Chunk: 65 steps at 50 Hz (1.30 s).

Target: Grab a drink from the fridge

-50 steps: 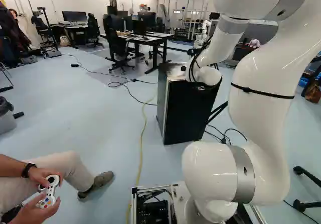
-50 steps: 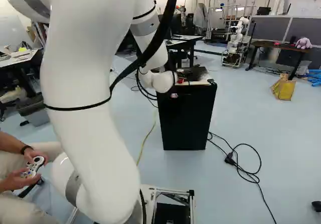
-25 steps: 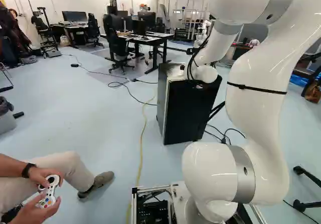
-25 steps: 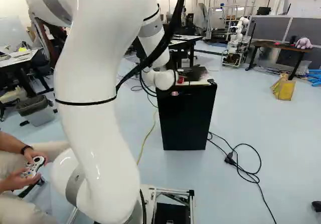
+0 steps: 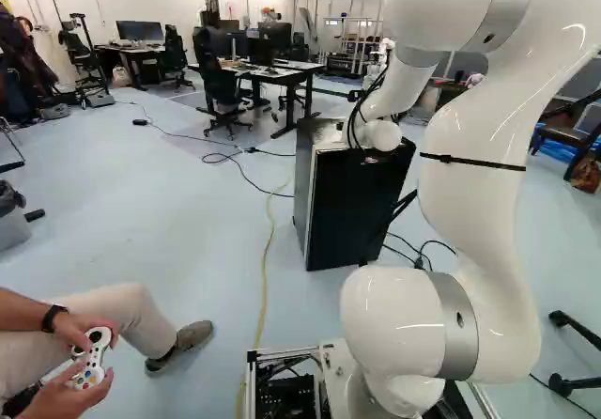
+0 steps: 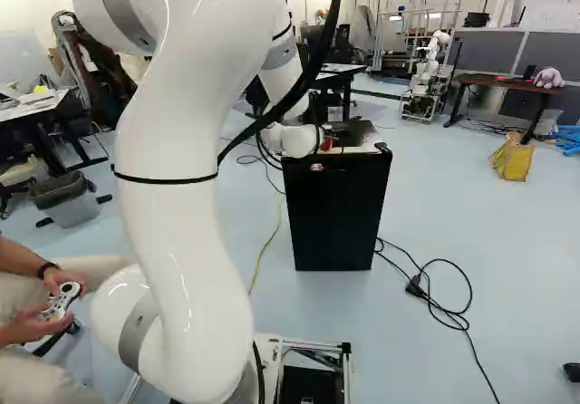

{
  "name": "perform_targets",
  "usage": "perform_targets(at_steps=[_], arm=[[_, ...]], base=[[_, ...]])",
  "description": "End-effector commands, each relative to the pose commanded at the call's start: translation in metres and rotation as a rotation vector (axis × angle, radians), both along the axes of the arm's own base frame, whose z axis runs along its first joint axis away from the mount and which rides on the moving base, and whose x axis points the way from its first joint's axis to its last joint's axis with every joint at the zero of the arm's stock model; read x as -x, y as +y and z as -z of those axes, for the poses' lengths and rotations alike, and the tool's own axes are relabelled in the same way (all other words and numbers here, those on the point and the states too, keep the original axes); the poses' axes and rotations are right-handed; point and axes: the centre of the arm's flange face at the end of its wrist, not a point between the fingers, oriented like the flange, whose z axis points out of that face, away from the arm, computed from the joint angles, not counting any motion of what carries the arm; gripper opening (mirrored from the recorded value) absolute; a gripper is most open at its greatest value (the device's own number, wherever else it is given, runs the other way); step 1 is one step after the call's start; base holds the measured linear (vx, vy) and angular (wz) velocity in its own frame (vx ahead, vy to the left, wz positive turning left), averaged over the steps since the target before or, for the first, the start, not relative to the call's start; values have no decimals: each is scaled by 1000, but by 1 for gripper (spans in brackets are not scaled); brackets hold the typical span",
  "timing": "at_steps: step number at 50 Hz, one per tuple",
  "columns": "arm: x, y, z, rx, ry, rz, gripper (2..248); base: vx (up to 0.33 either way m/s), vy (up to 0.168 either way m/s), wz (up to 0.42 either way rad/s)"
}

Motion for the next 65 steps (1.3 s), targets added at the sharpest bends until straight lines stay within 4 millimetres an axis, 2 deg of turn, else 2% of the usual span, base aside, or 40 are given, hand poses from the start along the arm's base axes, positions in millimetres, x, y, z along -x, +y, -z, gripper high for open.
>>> perform_targets(at_steps=[23, 24, 28, 29, 33, 34, 39, 40, 44, 45, 65], arm=[[-4, -1, 2, -7, 10, 7, 247], [-4, -1, 2, -7, 10, 7, 235], [-4, -1, 2, -7, 10, 7, 235], [-4, -1, 2, -7, 10, 7, 197], [-4, -1, 2, -7, 10, 7, 197], [-4, -1, 2, -7, 10, 7, 159], [-4, -1, 2, -7, 10, 7, 159], [-4, -1, 2, -7, 10, 7, 121], [-4, -1, 2, -7, 10, 7, 121], [-4, -1, 2, -7, 10, 7, 96], [-2, 0, -11, -1, -11, 7, 96]], base=[[0, 0, 0], [0, 0, 0], [0, 0, 0], [0, 0, 0], [0, 0, 0], [0, 0, 0], [0, 0, 0], [0, 0, 0], [0, 0, 0], [0, 0, 0], [0, 0, 0]])
